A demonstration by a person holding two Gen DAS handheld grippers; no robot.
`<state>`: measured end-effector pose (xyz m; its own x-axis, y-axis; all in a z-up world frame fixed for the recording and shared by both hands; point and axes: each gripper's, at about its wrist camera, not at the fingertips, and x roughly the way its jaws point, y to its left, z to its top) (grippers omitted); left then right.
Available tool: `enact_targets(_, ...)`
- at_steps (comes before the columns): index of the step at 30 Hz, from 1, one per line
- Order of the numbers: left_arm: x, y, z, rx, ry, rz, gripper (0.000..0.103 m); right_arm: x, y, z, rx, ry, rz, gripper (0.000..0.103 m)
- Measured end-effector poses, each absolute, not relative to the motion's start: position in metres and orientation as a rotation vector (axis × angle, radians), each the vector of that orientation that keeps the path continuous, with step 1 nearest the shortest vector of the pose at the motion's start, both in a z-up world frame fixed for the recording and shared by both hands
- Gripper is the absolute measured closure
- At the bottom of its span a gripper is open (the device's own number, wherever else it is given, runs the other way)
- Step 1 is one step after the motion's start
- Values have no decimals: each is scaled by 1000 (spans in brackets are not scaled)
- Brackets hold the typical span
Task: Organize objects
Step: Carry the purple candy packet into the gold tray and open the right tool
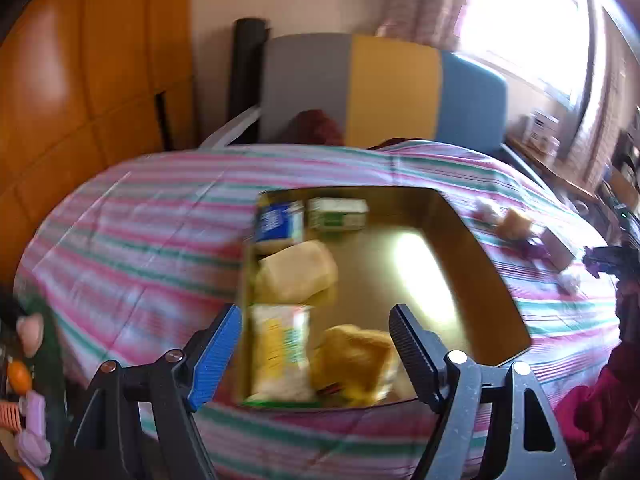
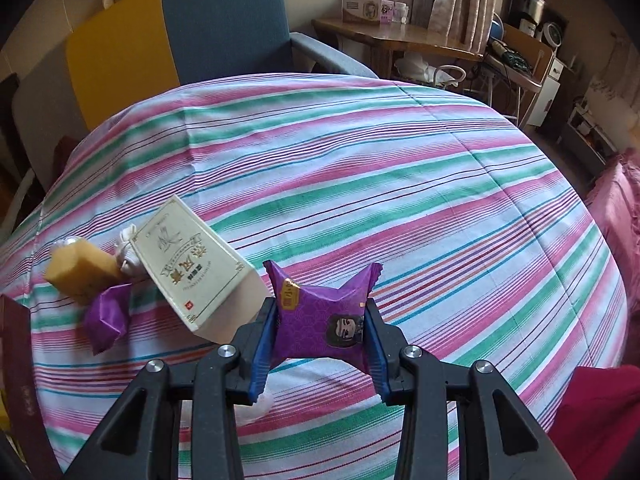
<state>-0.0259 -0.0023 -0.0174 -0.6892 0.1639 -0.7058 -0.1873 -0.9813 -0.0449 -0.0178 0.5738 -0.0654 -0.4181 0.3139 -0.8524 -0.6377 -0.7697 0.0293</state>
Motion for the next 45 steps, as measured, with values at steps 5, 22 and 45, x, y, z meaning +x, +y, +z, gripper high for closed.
enact_targets(5, -29, -36, -27, -1186, -7, 2760, 26, -27, 528, -25, -1173, 412, 2360, 62)
enact_targets(22, -37, -61, -53, -1250, -159, 2705, 29, -163, 177, -43, -1643, 163, 2895, 62)
enact_targets(45, -38, -60, -54, -1267, -125, 2730, 29, -169, 181, -52, -1680, 414, 2953, 23)
